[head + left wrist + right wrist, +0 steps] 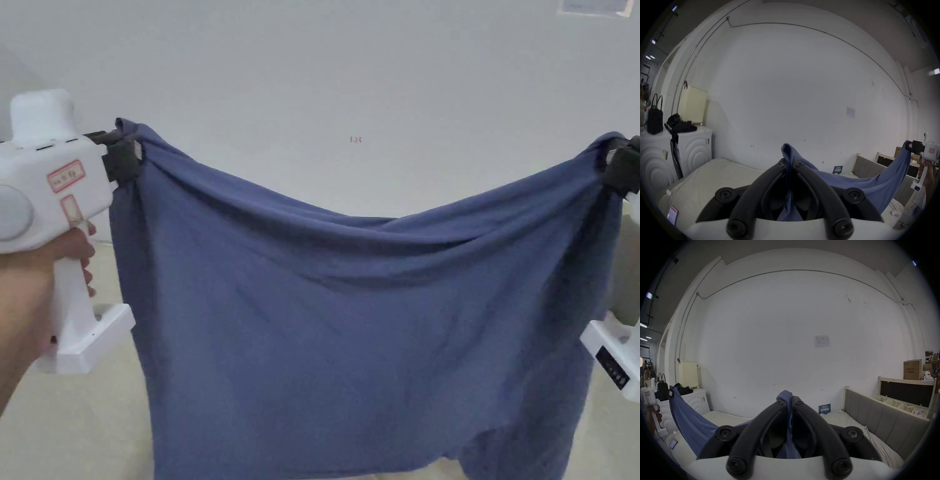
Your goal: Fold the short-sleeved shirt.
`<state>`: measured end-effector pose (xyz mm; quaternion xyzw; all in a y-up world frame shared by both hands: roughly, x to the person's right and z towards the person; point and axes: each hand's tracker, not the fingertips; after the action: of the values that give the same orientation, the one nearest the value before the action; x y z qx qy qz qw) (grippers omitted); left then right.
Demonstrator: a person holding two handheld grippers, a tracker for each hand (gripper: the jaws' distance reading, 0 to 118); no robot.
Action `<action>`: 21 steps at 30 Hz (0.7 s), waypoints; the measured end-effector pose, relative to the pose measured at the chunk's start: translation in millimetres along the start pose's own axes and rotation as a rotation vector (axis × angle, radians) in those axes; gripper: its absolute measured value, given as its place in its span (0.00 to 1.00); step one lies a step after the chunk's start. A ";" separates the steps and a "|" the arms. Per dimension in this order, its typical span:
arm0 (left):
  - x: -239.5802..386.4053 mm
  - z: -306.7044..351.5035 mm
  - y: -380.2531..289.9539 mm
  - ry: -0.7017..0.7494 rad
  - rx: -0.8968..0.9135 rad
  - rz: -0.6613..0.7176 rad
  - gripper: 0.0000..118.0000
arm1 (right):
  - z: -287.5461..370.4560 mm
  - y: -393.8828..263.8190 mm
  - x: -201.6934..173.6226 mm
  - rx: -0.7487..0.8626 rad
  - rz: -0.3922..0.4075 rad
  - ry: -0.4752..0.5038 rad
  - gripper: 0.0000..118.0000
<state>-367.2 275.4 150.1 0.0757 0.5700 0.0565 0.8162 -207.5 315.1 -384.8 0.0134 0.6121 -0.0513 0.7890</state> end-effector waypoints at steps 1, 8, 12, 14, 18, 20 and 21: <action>-2.9 -1.7 7.4 -0.002 0.009 -0.002 0.03 | -4.1 8.1 -2.0 0.001 0.003 -0.013 0.05; -45.0 -26.2 30.8 0.093 -0.003 0.024 0.03 | -39.3 36.2 -21.4 -0.014 0.011 -0.051 0.05; -55.2 -50.3 31.4 0.098 0.007 0.061 0.03 | -72.8 31.9 -24.2 -0.050 -0.002 -0.058 0.05; -50.0 -55.6 33.9 0.112 -0.010 0.029 0.03 | -88.5 24.7 -24.9 -0.060 -0.004 -0.068 0.05; -52.9 -92.9 33.3 0.107 -0.023 0.021 0.03 | -126.0 3.2 -34.2 -0.071 -0.001 -0.018 0.05; -54.0 -109.6 29.0 0.114 -0.029 0.018 0.03 | -126.0 -3.1 -26.2 -0.073 -0.007 -0.022 0.05; -55.2 -116.8 25.6 0.115 -0.034 0.013 0.03 | -132.0 -5.9 -25.9 -0.074 -0.007 -0.023 0.05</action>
<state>-496.1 297.7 166.2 0.0621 0.6144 0.0758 0.7829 -341.8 321.9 -392.6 -0.0186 0.6047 -0.0314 0.7956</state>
